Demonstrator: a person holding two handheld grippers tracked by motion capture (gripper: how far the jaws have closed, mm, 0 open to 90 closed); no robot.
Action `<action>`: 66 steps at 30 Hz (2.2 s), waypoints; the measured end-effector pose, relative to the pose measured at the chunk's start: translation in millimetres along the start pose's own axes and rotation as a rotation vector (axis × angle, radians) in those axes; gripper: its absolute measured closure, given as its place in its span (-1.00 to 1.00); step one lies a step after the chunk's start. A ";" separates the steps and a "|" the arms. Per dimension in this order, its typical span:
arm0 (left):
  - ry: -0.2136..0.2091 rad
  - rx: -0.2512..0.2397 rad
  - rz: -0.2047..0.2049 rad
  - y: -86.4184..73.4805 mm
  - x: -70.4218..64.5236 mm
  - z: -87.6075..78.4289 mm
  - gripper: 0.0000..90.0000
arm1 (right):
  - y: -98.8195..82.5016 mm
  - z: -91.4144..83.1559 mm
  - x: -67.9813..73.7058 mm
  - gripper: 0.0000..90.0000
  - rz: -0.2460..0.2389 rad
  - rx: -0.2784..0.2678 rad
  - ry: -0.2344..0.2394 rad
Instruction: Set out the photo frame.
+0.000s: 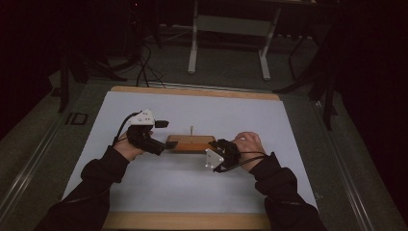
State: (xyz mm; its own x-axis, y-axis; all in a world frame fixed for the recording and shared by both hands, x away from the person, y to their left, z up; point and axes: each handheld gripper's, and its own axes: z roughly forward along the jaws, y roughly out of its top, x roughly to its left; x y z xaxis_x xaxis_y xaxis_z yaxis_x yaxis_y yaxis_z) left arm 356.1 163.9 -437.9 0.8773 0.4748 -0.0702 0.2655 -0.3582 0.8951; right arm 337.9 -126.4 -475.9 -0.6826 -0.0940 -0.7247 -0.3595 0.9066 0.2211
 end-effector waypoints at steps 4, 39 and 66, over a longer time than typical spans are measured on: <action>0.016 0.003 0.027 -10.1 -16.3 -8.0 -0.73 | -1.6 0.8 -12.6 0.56 0.018 -0.010 0.049; 0.078 -0.090 -0.073 -76.5 -68.9 -6.4 -0.79 | -10.5 39.5 -126.6 0.55 0.227 0.053 0.497; 0.067 -0.095 -0.037 -79.9 -69.0 -5.0 -0.79 | -22.0 79.7 -171.1 0.46 0.358 0.106 0.598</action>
State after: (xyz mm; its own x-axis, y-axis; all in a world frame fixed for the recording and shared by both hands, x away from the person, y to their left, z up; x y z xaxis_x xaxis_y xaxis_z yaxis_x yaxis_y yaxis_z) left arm 272.3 163.8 -502.4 0.8382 0.5399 -0.0768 0.2549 -0.2633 0.9304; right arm 513.3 -97.5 -408.8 -0.9909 0.0349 -0.1296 -0.0045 0.9565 0.2917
